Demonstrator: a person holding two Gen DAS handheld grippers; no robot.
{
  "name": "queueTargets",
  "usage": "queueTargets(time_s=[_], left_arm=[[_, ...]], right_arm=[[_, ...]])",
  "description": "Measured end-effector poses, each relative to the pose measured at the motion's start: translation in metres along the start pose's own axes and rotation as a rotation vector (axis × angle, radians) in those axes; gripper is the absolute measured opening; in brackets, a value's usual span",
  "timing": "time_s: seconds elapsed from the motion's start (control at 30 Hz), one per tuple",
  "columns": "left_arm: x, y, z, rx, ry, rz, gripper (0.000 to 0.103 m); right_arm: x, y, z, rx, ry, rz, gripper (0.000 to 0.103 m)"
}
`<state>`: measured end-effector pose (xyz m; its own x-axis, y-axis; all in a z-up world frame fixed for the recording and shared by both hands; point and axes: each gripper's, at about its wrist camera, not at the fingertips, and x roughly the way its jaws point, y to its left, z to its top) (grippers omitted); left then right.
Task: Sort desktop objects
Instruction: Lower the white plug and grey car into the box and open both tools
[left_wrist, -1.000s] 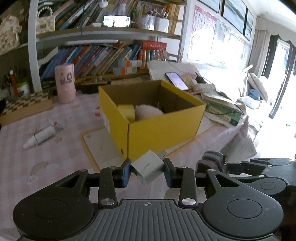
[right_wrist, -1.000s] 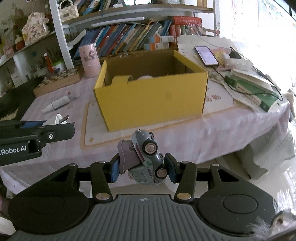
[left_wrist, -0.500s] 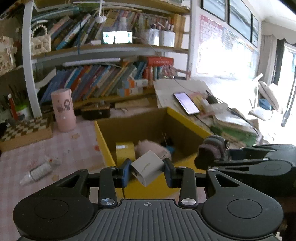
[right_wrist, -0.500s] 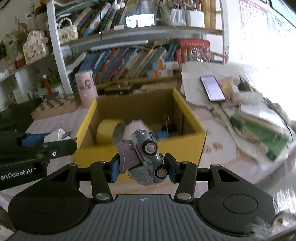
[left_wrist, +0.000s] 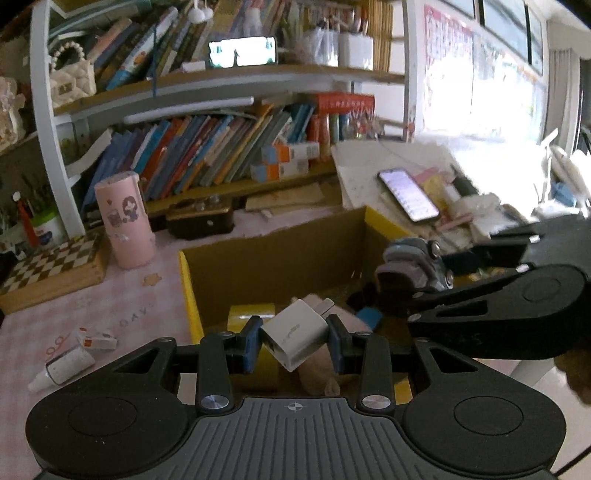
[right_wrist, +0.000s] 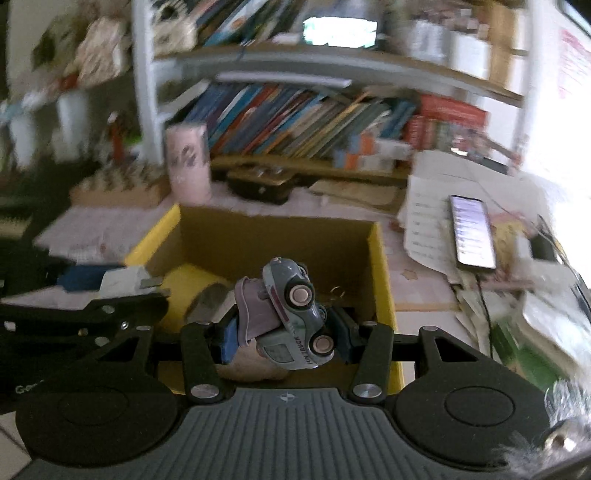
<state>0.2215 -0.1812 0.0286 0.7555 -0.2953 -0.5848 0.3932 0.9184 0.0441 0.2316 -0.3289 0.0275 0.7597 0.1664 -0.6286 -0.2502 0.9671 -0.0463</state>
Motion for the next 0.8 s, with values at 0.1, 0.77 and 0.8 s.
queueTargets(time_s=[0.1, 0.77, 0.8], left_arm=[[0.011, -0.003, -0.002, 0.003, 0.027, 0.013, 0.035], [0.034, -0.008, -0.007, -0.011, 0.096, 0.035, 0.037], [0.033, -0.008, -0.008, -0.012, 0.091, 0.04, 0.039]], right_arm=[[0.015, -0.002, 0.001, -0.079, 0.04, 0.024, 0.047], [0.057, -0.008, -0.004, -0.156, 0.184, 0.12, 0.042], [0.056, -0.008, -0.004, -0.153, 0.18, 0.118, 0.041]])
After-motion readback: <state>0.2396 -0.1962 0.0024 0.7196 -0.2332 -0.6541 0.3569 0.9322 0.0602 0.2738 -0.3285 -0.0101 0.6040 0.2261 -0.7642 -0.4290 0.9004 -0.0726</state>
